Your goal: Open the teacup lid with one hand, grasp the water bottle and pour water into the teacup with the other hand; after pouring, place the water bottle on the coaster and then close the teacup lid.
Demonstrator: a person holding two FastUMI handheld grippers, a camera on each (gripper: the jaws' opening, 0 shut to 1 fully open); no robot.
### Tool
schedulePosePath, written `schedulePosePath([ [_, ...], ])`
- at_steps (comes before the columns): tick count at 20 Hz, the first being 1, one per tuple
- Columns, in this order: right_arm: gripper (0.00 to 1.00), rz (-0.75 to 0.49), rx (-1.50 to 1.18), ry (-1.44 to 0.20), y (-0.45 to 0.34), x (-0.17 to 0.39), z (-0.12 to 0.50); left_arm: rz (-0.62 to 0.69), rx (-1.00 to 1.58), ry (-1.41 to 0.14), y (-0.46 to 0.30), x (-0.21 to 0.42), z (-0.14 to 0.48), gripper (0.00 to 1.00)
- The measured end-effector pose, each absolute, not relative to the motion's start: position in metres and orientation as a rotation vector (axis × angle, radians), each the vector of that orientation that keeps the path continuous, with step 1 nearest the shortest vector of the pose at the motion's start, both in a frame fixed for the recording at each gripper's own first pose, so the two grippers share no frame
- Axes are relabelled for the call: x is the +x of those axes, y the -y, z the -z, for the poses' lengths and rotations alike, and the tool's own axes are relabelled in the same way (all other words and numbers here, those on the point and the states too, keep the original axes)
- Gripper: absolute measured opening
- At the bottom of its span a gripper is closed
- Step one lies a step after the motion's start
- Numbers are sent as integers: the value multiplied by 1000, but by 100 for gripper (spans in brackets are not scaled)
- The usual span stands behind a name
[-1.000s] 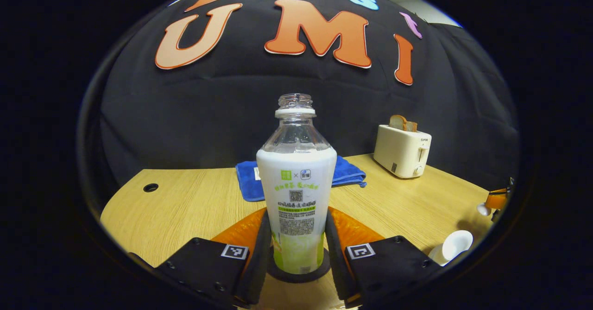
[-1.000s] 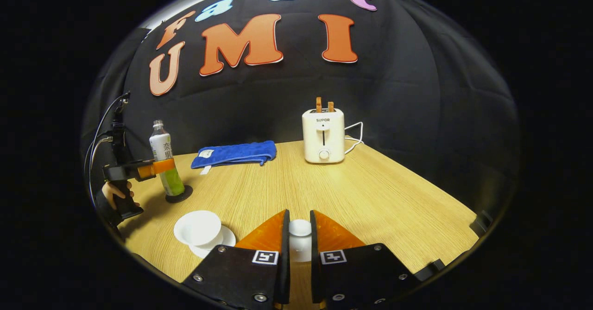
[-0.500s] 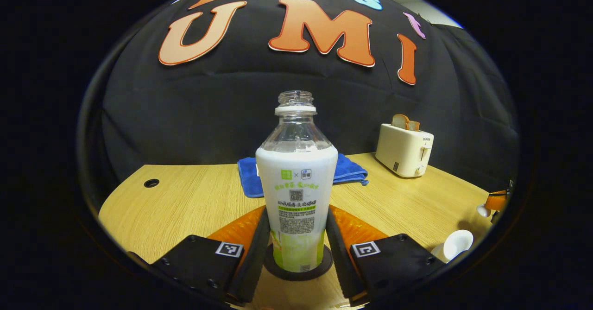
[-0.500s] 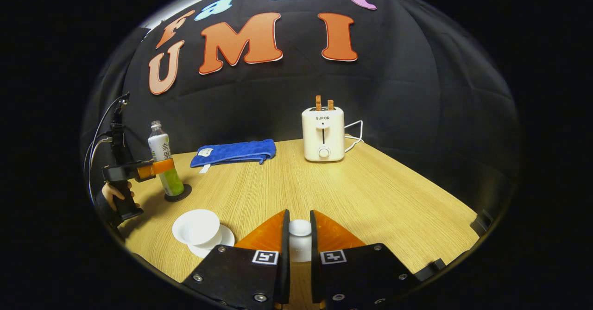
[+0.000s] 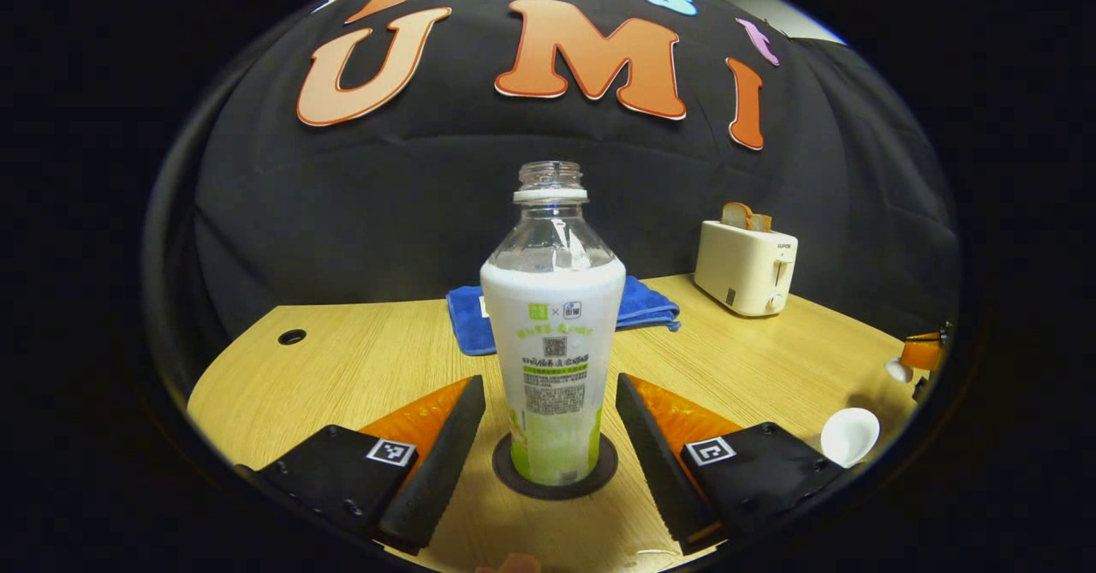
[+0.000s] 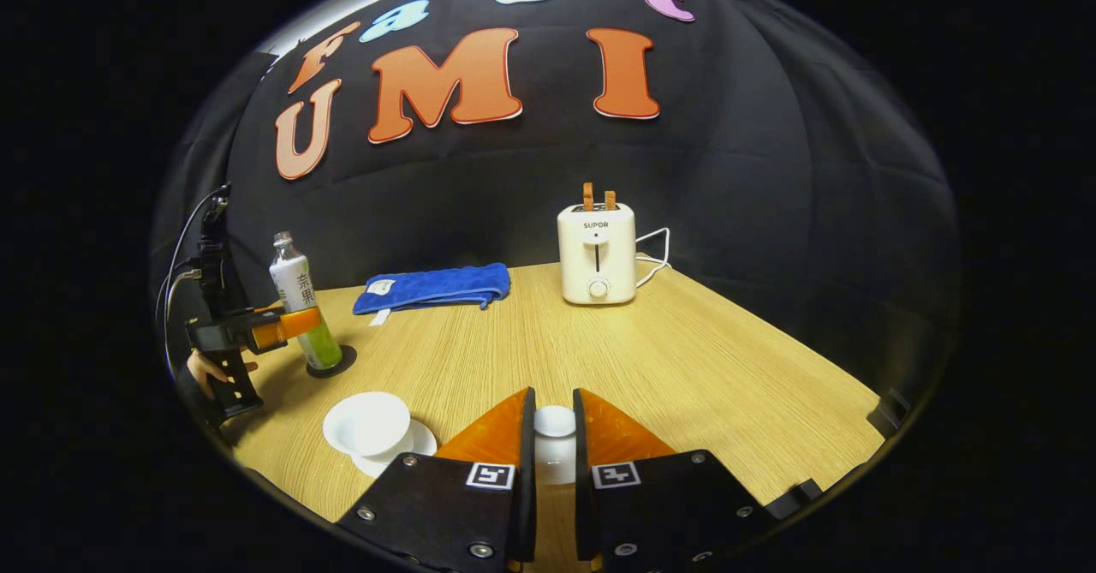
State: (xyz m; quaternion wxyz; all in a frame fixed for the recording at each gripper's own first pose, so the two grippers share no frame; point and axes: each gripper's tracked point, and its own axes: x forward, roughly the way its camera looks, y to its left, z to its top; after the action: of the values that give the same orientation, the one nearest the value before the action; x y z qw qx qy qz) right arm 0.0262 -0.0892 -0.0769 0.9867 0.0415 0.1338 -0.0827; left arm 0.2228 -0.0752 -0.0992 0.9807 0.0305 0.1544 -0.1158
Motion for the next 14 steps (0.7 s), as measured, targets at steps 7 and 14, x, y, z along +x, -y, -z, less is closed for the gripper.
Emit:
schedulePosePath([
  [7,18,96,71,-207,56,24,55,191,88,-250,54,158,80,96],
  [14,18,-39,38,-194,-3,33,52,93,51,-214,23,102,69,96],
])
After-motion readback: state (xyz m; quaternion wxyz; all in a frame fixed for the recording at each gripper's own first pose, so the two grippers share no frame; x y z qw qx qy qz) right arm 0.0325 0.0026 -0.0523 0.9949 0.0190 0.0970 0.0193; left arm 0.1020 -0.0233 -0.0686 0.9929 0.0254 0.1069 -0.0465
